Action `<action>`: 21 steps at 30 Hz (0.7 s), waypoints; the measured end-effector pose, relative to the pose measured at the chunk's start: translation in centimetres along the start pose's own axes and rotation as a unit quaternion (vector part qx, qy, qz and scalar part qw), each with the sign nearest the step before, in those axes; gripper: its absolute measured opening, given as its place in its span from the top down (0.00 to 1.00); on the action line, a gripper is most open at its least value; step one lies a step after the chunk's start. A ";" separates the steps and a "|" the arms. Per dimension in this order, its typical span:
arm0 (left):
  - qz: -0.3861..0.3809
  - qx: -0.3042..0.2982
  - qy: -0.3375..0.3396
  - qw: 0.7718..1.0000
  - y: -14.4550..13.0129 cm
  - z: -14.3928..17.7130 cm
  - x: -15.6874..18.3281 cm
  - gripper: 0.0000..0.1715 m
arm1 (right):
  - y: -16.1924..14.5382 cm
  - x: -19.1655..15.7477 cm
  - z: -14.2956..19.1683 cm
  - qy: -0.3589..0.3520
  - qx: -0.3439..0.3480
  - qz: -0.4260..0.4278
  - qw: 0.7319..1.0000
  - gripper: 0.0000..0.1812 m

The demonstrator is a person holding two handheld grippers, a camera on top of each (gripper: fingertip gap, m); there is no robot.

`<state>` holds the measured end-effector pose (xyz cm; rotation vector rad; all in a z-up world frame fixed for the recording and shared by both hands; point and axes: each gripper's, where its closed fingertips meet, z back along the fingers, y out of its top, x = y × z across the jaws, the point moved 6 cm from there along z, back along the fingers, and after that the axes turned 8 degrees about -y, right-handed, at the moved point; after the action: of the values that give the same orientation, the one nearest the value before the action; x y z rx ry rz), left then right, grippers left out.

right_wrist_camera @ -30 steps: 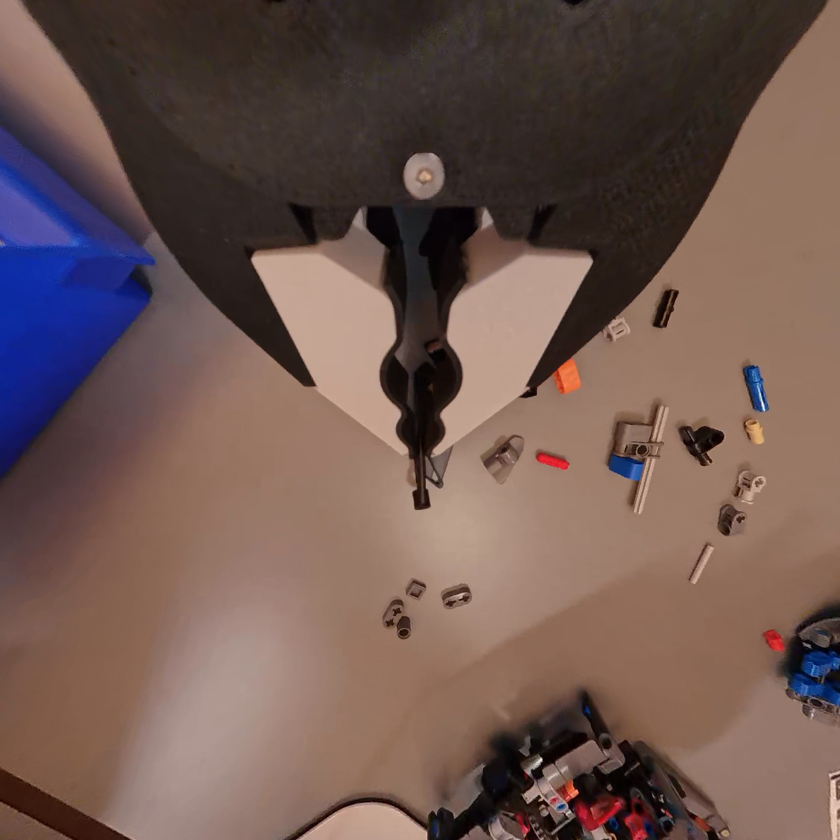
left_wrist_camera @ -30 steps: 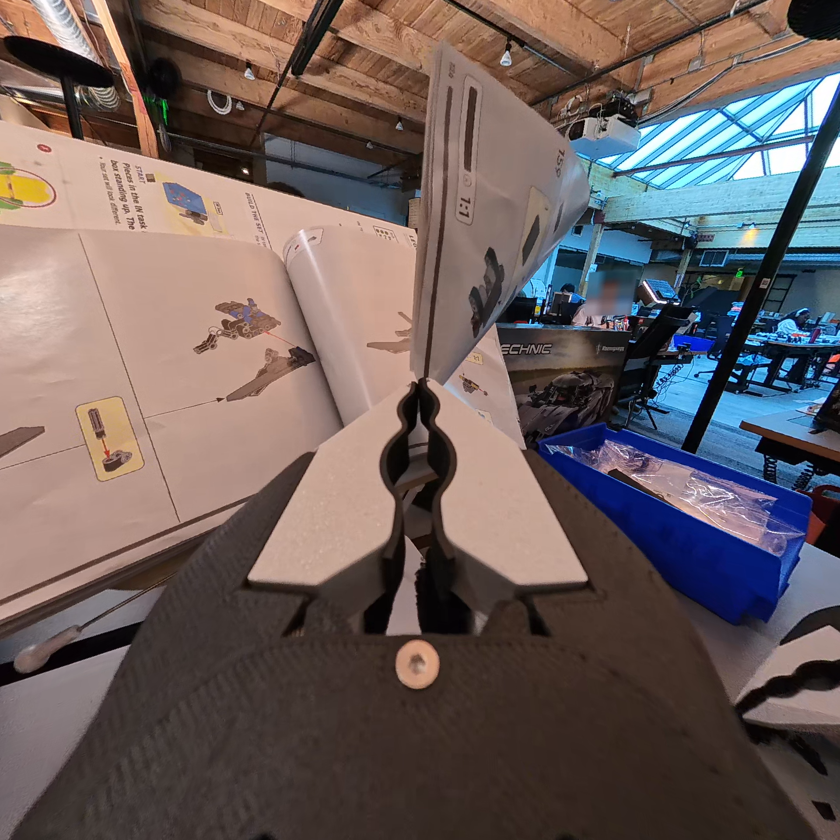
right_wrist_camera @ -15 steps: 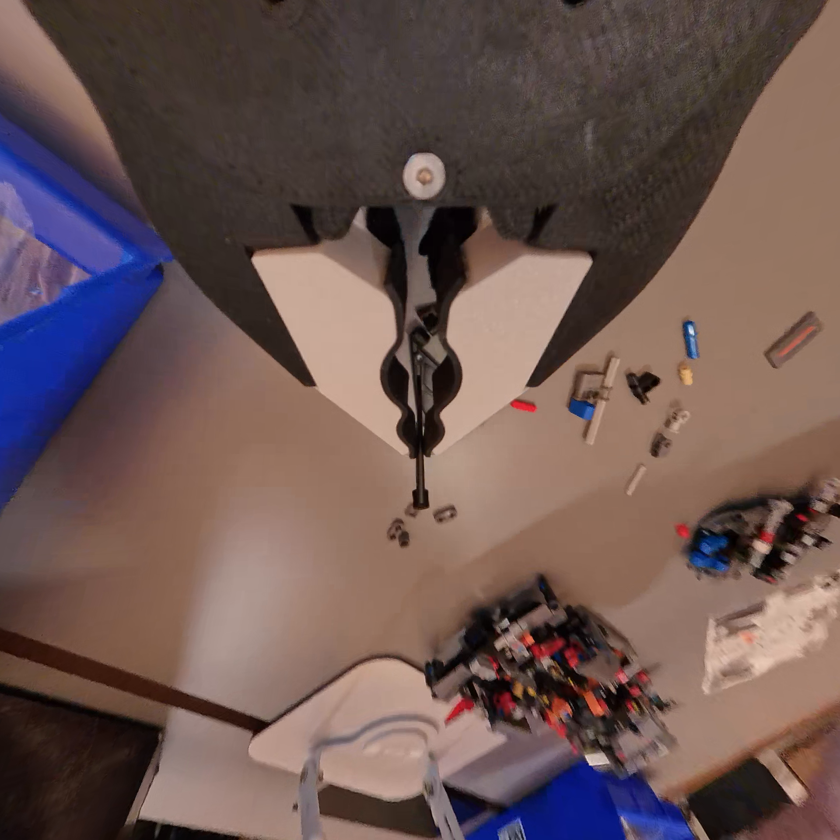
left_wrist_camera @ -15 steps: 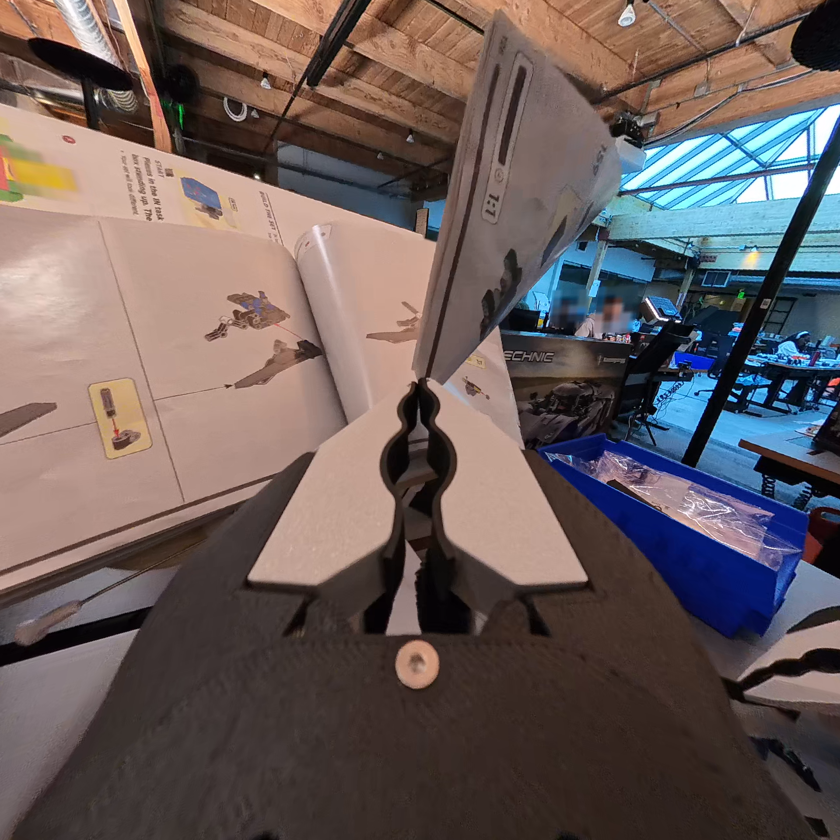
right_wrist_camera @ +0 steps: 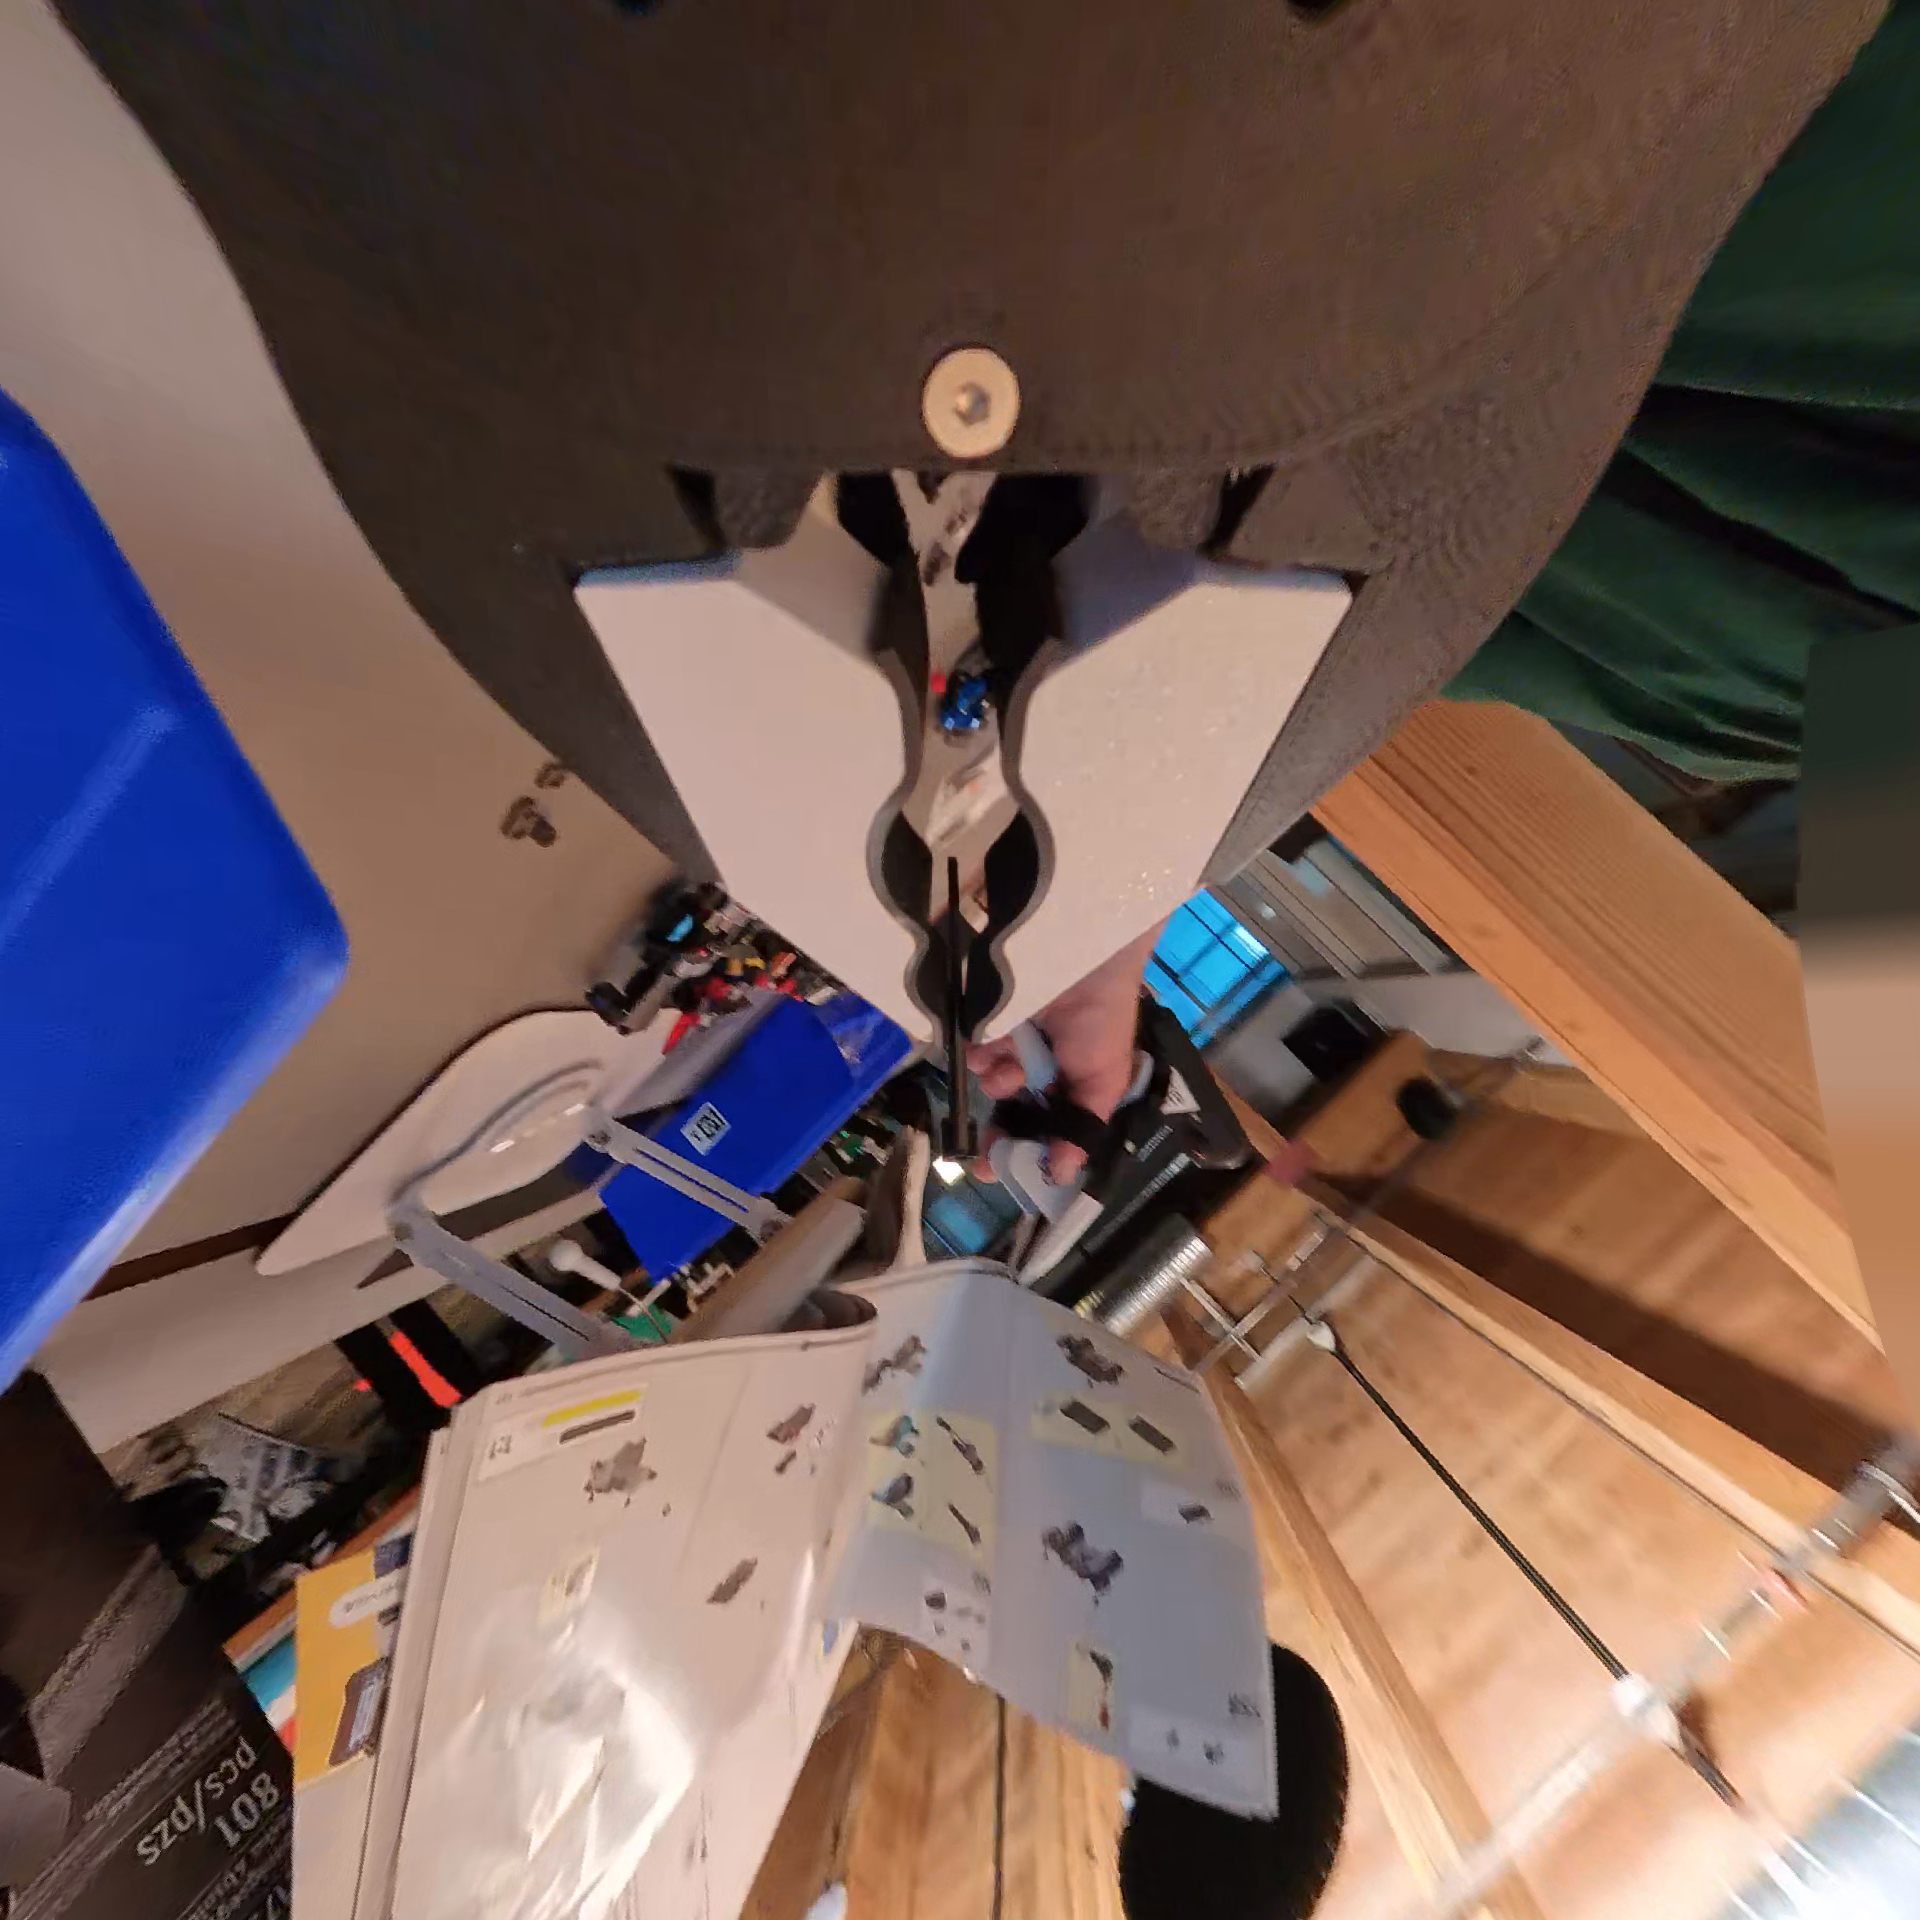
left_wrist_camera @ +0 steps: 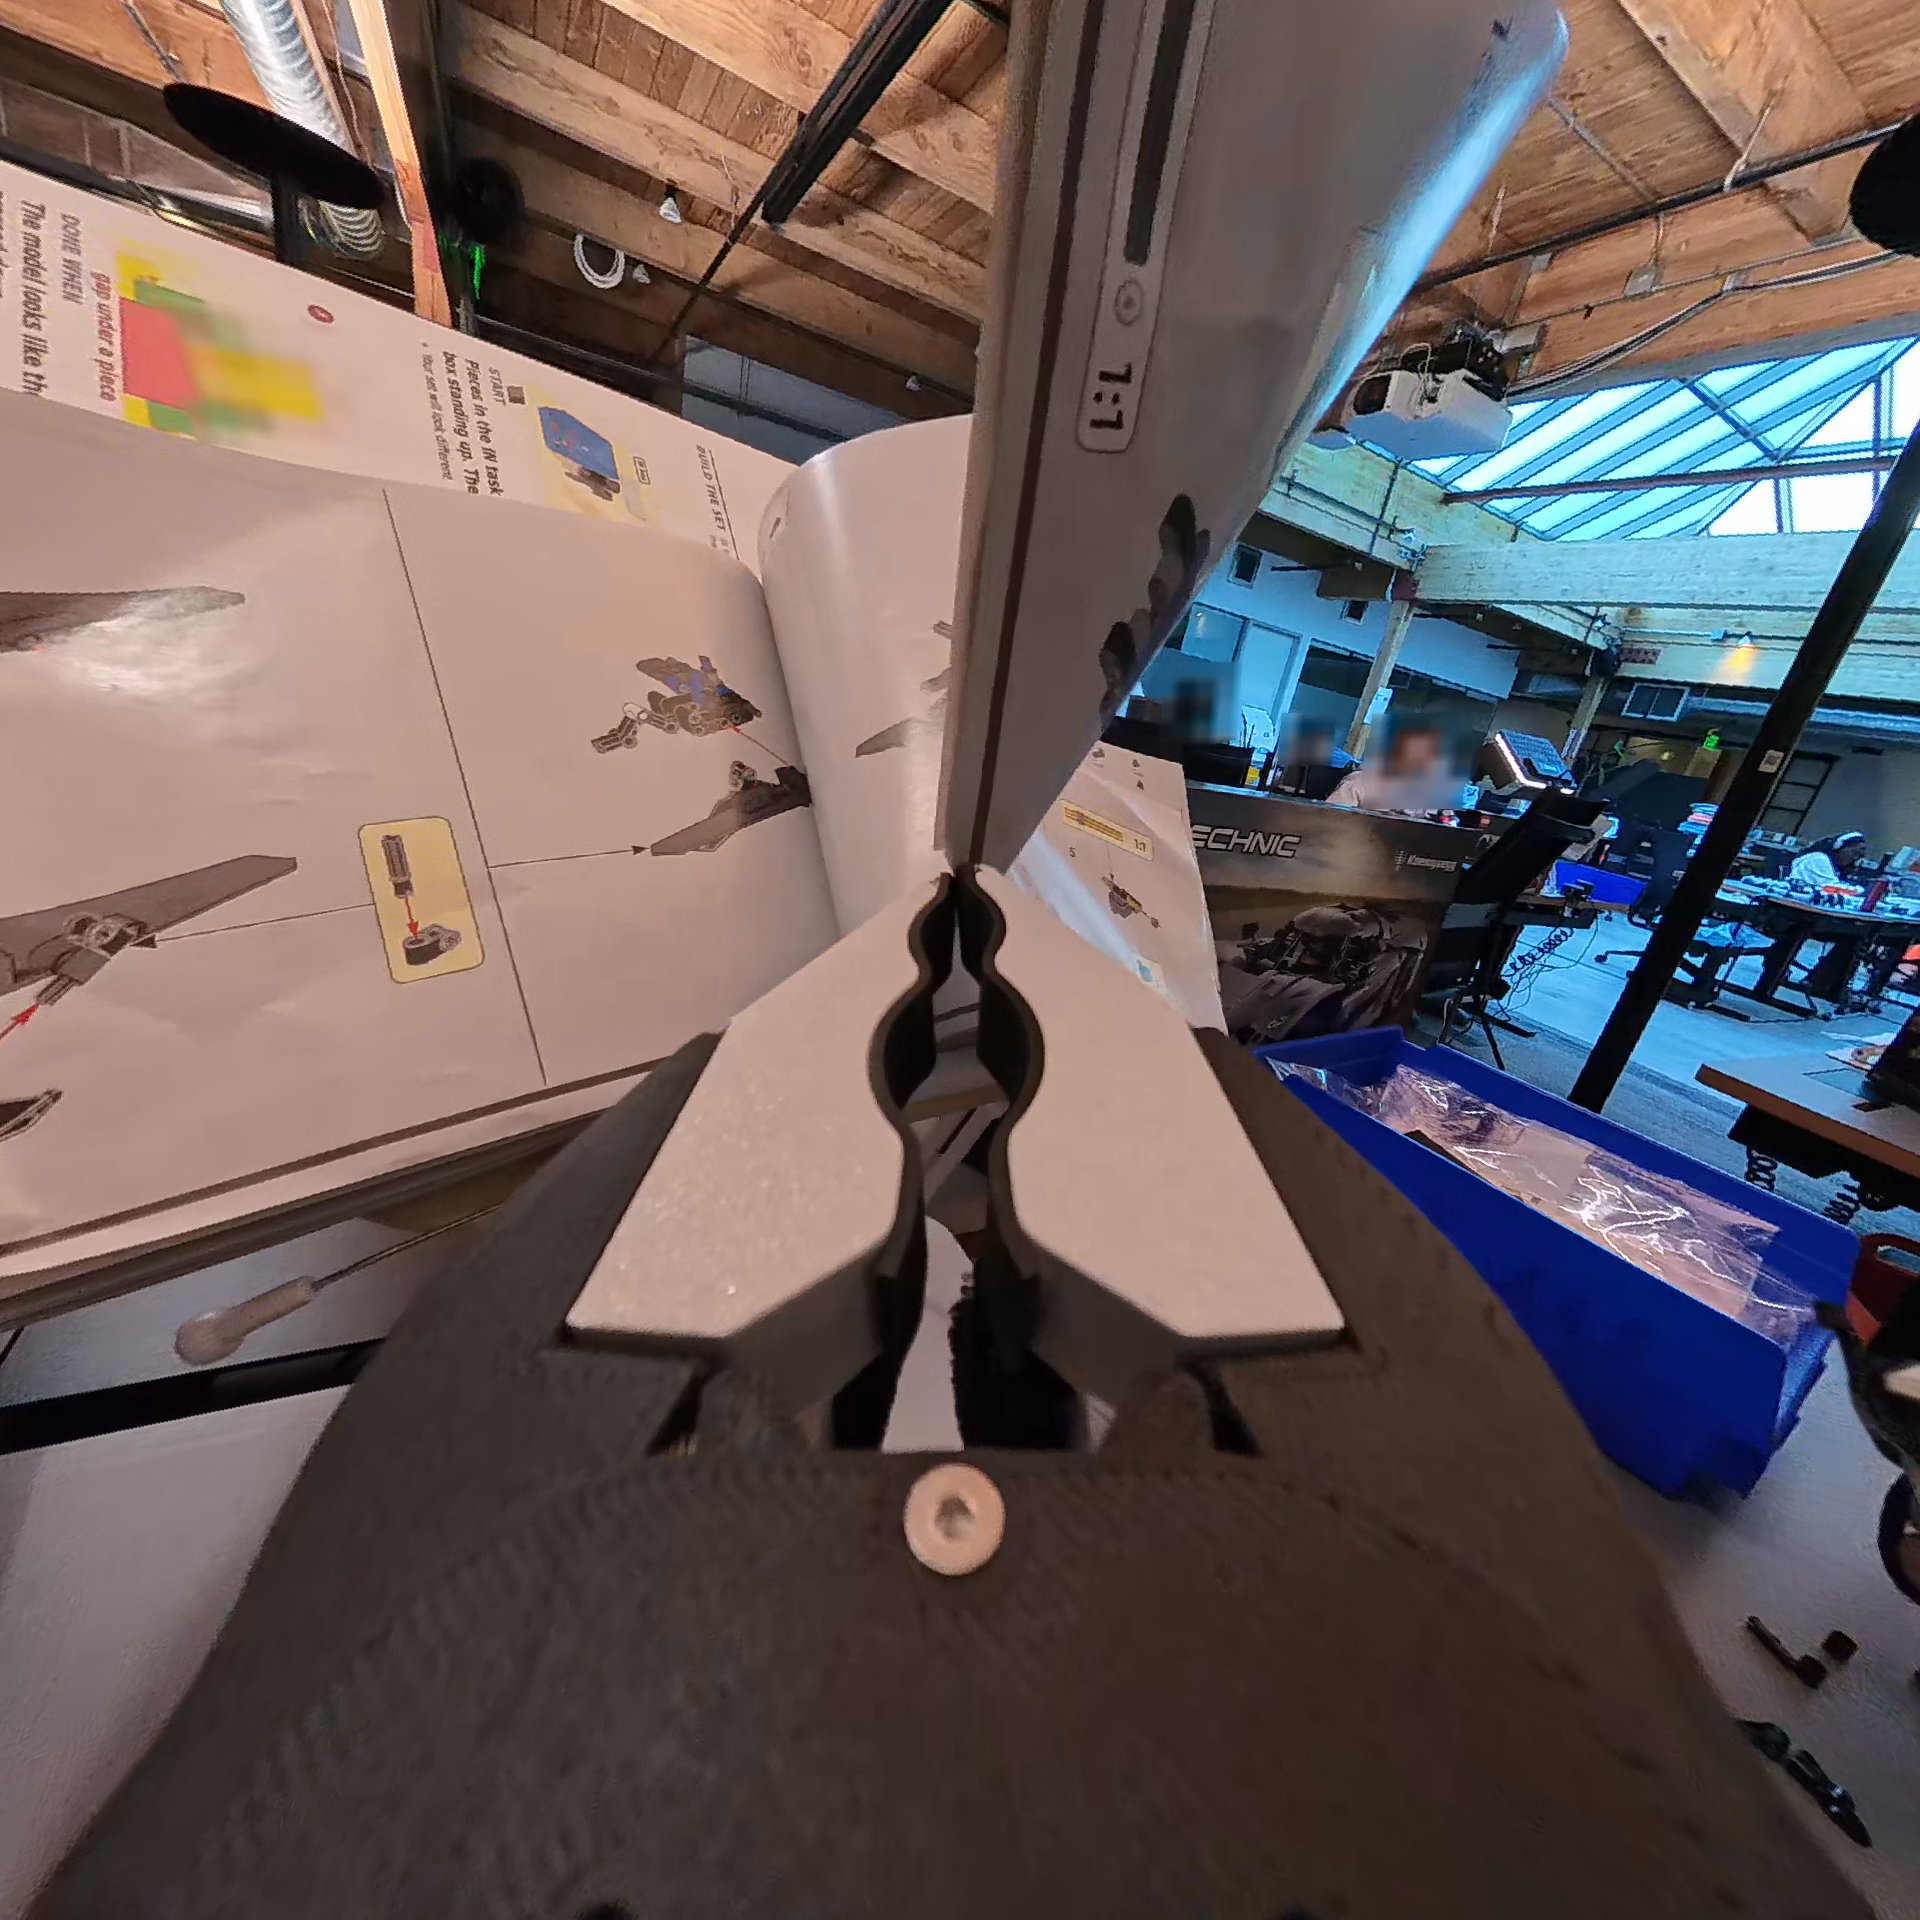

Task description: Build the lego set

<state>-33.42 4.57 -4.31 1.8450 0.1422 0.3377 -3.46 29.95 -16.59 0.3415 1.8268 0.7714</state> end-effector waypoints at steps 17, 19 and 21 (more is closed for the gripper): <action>0.033 0.013 0.012 0.999 -0.4 0.7 -0.9 1.00 | 0.4 0.0 0.3 0.022 0.016 -0.027 0.999 1.00; 0.048 0.020 0.017 0.999 -0.6 1.1 -1.4 1.00 | 0.3 0.1 0.2 0.019 0.011 -0.025 0.999 1.00; 0.056 0.024 0.020 0.998 -0.7 1.5 -1.8 1.00 | 0.1 0.2 0.1 0.014 0.005 -0.021 1.000 1.00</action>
<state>-34.63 2.88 -5.65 1.8993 0.0760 0.4523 -3.45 30.14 -16.66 0.2987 1.8588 0.7416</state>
